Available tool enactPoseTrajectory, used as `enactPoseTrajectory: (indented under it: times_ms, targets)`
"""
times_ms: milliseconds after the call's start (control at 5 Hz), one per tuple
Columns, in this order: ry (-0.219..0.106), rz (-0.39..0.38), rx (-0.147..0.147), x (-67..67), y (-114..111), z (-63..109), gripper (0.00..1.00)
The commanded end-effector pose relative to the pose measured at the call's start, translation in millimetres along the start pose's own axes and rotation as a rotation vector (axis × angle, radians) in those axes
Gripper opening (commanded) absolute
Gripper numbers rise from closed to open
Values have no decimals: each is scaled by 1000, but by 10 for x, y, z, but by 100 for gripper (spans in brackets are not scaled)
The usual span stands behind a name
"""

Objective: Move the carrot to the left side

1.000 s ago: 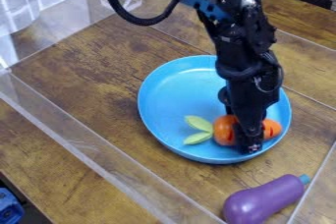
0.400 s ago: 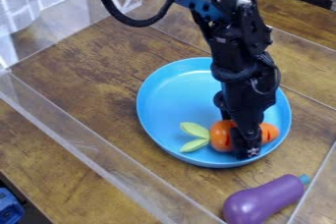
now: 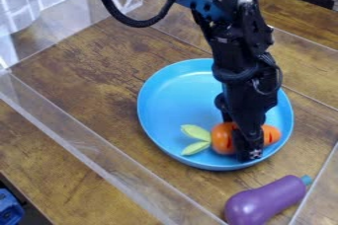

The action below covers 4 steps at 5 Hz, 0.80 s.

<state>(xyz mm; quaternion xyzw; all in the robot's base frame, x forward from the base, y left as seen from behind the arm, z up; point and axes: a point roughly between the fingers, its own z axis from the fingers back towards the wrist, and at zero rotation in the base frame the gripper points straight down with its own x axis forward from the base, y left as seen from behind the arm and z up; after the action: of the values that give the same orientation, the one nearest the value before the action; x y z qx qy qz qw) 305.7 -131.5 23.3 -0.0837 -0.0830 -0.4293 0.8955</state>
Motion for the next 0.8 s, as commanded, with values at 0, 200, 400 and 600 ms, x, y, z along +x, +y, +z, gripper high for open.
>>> enactPoseTrajectory:
  times_ms: [0,200,400,600]
  targets:
    - [31,3,-30,-38,-98,-32,0]
    - [32,4,-31,-23,-83,-30,0]
    - [41,1,-21,-20,-64,61,0]
    - [49,-3,-11,-18,-48,151,0]
